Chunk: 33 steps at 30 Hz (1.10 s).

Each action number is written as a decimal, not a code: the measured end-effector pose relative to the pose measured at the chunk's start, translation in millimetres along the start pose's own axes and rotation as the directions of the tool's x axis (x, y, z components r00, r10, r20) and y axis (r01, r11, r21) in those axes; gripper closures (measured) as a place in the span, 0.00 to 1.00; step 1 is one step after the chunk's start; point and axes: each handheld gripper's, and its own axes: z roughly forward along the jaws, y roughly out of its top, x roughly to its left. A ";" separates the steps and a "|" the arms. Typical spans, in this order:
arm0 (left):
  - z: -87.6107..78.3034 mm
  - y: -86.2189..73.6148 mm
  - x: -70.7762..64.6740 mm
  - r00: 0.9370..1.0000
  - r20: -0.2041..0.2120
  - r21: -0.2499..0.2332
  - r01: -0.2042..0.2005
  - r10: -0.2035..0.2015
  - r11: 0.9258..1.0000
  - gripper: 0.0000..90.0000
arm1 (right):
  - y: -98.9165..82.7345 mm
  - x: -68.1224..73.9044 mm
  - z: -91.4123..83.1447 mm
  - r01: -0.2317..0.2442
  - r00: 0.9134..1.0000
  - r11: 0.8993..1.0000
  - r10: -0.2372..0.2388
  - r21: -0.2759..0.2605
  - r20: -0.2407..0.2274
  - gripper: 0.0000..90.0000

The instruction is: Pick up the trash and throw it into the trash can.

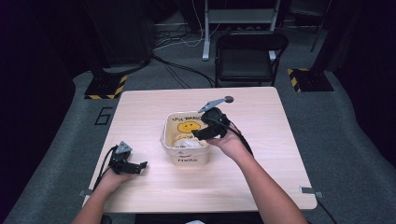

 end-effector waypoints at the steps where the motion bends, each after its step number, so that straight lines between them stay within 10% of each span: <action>1: 0.0 0.0 0.0 1.000 0.000 0.000 0.000 0.000 1.000 0.00 | 0.0 0.0 0.0 0.000 1.000 1.000 0.000 0.000 0.000 0.36; 33: 0.1 -0.9 -0.6 1.000 -0.003 -0.008 0.001 -0.002 1.000 0.00 | -91.8 -37.6 -51.6 -0.104 0.979 0.993 0.114 -0.063 0.170 0.36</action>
